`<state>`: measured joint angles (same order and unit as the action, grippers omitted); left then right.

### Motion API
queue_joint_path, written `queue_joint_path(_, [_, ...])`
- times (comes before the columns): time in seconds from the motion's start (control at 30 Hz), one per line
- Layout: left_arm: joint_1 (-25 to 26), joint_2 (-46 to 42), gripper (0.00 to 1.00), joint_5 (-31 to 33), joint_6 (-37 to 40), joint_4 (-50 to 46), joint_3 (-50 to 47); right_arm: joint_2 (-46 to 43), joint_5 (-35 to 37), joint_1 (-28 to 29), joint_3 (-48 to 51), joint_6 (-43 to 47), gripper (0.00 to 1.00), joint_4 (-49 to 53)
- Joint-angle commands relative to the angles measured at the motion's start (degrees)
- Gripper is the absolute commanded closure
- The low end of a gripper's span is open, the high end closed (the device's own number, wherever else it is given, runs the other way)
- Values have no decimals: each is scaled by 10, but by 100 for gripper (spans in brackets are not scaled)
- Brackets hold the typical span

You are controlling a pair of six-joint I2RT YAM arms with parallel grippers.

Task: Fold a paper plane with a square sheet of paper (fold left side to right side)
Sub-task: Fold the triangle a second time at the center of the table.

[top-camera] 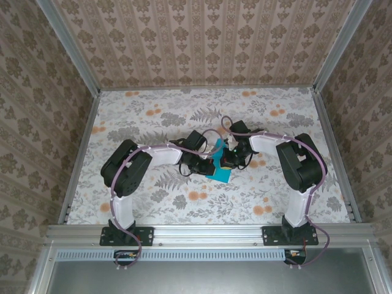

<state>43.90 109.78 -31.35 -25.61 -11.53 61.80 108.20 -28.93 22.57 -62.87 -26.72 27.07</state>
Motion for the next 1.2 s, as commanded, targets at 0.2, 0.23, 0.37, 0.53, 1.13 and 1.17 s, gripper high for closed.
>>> queue_joint_path(0.2, [-34, -32, 94, 1, -37, 9, -68, 33, 54, 0, -2, 13, 98, 53])
queue_joint_path(0.23, [-38, -35, 94, 1, -39, 11, -74, 35, 55, 0, -2, 14, 98, 53])
queue_joint_path(0.37, [-54, -46, 94, -2, -46, 19, -91, 37, 57, 0, -3, 15, 98, 56])
queue_joint_path(0.53, [-58, -54, 94, -2, -43, 14, -102, 37, 60, 0, -6, 16, 98, 61])
queue_joint_path(1.13, [-78, -119, 76, -9, 10, -3, -68, -104, 85, -13, 28, 14, 81, -15])
queue_joint_path(1.17, [-76, -113, 72, -11, 11, 0, -55, -123, 96, -19, 38, 14, 76, -17])
